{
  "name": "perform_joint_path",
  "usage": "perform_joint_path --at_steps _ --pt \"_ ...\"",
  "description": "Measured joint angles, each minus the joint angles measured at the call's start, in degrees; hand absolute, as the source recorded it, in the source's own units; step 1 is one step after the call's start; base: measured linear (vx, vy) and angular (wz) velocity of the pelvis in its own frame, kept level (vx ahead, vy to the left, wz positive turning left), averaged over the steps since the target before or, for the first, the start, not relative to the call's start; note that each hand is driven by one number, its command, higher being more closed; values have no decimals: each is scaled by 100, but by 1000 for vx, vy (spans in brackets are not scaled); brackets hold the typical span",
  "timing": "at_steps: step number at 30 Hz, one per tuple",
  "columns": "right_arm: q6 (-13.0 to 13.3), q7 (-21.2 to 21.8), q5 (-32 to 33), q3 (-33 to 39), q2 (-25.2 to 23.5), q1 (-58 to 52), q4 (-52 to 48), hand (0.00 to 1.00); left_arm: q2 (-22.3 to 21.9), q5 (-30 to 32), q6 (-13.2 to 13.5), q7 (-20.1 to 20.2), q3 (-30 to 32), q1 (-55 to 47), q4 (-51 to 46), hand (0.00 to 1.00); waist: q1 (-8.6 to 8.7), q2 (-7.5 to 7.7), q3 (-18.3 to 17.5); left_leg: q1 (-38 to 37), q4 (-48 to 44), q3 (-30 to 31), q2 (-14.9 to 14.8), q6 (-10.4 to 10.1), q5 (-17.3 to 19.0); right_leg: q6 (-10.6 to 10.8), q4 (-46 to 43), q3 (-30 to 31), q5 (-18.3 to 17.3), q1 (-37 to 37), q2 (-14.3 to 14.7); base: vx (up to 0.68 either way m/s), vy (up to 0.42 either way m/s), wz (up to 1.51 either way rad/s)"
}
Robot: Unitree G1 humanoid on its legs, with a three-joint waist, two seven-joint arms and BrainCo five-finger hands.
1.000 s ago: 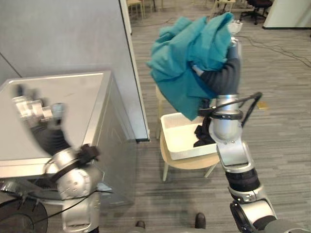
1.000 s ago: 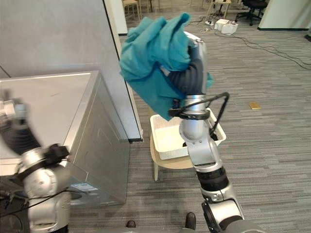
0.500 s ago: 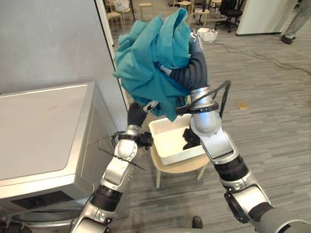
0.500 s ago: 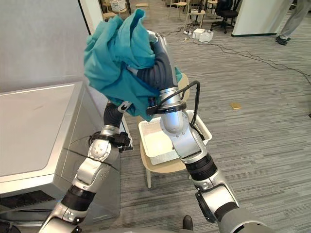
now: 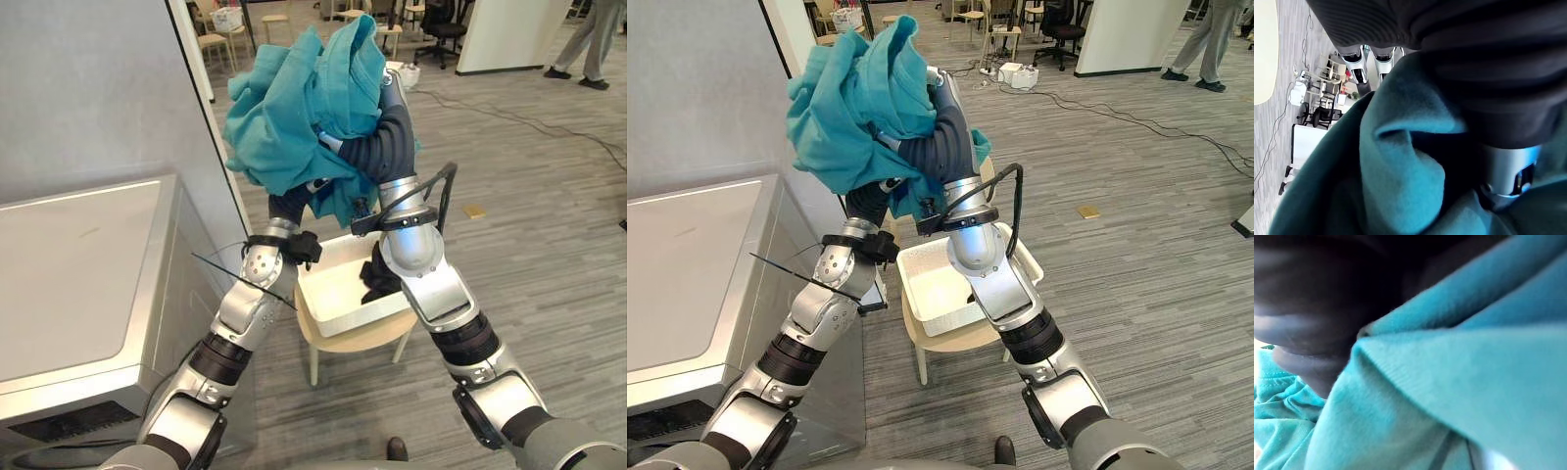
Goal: Pick up the laundry basket with both hands and put the clothes into the washing machine.
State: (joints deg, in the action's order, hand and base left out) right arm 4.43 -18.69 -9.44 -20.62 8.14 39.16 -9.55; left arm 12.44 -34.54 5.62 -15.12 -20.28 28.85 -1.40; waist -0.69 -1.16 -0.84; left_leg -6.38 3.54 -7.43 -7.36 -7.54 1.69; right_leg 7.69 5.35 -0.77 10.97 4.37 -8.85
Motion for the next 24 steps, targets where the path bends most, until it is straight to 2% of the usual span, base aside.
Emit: perform_joint_path --at_steps 8,12,13,19,24 --pt "65 -1 48 -11 -62 5 5 100 -4 -499 135 64 -14 197 0 100 14 3 -2 -4 -3 -16 -1 -1 0 -1 10 2 1 0 1 -4 -2 0" --pt "65 -1 111 -9 -68 5 85 100 -10 -539 183 163 -16 198 -1 100 15 7 -4 -4 0 -17 -2 -1 0 -1 14 -4 2 0 1 0 0 0" --pt "65 -1 112 -5 -87 5 139 0 -11 -539 184 176 -16 198 -1 100 15 11 -7 -4 1 -16 -2 -1 0 -1 14 -6 2 0 1 0 0 0" --pt "106 43 110 34 3 -168 153 0 3 -533 186 122 108 197 0 100 24 20 -13 -1 2 3 -4 -1 0 -1 14 -28 2 -11 -1 0 0 0" --pt "180 535 445 306 360 -928 106 0 241 -460 125 128 807 67 -9 100 16 25 -16 -9 1 5 -8 -1 0 -1 14 -29 2 -23 2 0 0 0"
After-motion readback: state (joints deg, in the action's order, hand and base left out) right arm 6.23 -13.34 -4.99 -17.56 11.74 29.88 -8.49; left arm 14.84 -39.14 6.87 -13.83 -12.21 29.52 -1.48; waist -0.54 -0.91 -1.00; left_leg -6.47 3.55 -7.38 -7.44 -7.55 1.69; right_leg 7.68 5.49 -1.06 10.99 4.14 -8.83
